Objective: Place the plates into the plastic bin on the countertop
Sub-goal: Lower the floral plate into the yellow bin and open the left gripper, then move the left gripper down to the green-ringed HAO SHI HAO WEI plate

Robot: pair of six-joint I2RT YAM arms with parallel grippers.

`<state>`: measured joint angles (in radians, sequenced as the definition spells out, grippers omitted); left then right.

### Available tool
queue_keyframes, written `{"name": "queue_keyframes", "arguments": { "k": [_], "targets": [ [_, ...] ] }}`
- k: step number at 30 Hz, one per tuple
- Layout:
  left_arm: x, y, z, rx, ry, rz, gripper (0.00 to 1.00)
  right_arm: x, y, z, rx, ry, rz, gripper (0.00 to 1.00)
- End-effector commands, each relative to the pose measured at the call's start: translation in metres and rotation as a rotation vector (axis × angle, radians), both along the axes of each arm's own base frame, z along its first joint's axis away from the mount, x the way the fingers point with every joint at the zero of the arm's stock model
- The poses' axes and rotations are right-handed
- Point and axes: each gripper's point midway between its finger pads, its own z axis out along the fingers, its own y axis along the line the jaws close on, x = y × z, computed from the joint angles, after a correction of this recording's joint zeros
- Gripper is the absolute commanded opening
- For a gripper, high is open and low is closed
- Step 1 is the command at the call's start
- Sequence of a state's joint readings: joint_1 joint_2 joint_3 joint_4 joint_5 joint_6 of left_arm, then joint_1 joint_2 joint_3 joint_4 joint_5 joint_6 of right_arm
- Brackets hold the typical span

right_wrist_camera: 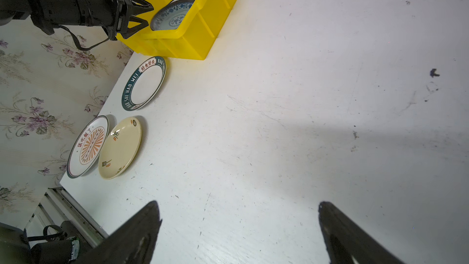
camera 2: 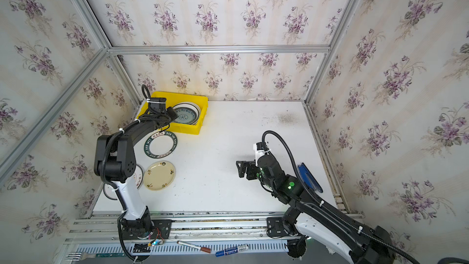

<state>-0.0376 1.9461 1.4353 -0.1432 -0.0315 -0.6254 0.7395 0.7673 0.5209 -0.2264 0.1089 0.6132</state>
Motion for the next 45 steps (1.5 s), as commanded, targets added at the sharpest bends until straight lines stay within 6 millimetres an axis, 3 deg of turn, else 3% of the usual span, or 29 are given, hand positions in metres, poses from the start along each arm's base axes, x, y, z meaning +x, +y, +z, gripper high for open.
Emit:
{"name": "queue_keyframes", "arguments": {
  "k": [1,3,4,5,17,20,25,30,36,40,45],
  "targets": [
    [0.001,0.002,0.013,0.040,-0.023,-0.014,0.67,0.001,-0.001,0.003,0.011,-0.008,-0.012,0.99],
    [0.000,0.002,0.022,0.065,-0.041,-0.018,0.80,0.002,-0.001,0.002,0.014,-0.006,-0.017,0.99],
    [-0.001,0.004,0.027,0.076,-0.047,-0.014,0.96,0.002,-0.001,0.003,0.016,-0.007,-0.016,0.99],
    [-0.002,0.003,0.030,0.085,-0.053,-0.018,1.00,0.001,-0.001,0.003,0.016,-0.007,-0.016,0.99],
    [-0.024,-0.005,0.067,0.125,-0.094,-0.009,1.00,-0.002,-0.002,-0.009,0.003,-0.017,0.003,0.99],
    [-0.039,-0.006,0.074,0.136,-0.093,-0.005,1.00,-0.003,-0.003,-0.014,-0.006,-0.012,0.011,0.99],
    [-0.080,-0.008,0.089,0.152,-0.115,-0.002,1.00,-0.009,-0.004,-0.013,0.031,-0.041,0.026,0.99],
    [-0.130,-0.013,0.083,0.151,-0.103,-0.003,1.00,-0.018,-0.001,-0.016,0.062,-0.055,0.074,0.99],
    [-0.190,-0.013,0.053,0.120,-0.033,-0.001,1.00,-0.032,0.001,-0.027,0.042,-0.030,0.149,0.99],
    [-0.225,0.004,0.041,0.169,0.002,0.045,1.00,-0.036,-0.007,-0.028,0.011,-0.050,0.145,0.99],
    [-0.247,0.026,0.027,0.231,0.034,0.109,1.00,-0.038,-0.014,-0.023,-0.013,-0.078,0.143,0.99]
  ]
}}
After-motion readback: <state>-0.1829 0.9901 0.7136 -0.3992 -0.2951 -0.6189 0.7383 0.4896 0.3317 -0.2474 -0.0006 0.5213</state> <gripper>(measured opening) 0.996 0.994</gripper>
